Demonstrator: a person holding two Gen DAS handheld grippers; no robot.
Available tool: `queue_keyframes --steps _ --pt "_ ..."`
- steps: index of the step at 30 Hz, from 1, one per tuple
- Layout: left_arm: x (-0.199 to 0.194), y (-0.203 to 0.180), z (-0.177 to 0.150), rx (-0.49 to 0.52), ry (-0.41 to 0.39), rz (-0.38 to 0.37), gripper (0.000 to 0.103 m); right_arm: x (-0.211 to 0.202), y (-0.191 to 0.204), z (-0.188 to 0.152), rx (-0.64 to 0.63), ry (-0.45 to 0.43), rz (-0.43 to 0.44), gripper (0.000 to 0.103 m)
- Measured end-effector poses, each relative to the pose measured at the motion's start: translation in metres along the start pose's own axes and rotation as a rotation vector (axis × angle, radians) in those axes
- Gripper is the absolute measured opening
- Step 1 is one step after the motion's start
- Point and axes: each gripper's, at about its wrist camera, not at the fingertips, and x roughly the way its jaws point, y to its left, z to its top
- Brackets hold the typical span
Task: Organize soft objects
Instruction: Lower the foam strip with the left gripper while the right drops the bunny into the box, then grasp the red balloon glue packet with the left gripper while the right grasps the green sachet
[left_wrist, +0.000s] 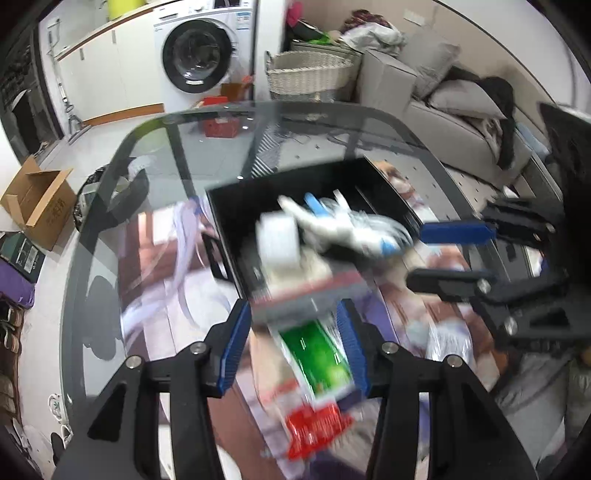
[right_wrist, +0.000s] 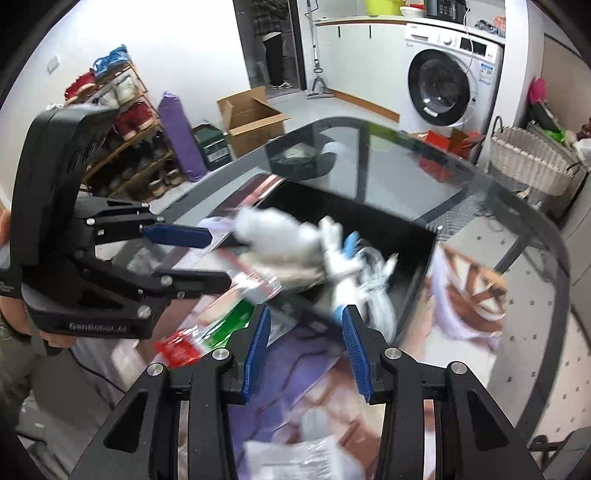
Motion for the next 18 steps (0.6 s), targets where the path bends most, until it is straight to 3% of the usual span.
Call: queue_keyframes --steps 8,11,18 --pt "0.034 -0.028 -0.06 0.126 0.149 0.035 0.051 0.021 0.029 -0.027 -0.003 0.058 0.02 0.041" --pt "0.039 -0.033 -0.063 0.155 0.144 0.091 0.053 0.035 0.034 -0.028 0.005 0.089 0.049 0.041" --pt "0.044 -0.015 -0.062 0.107 0.182 0.071 0.053 0.054 0.045 -0.025 0.032 0.121 0.066 0.052"
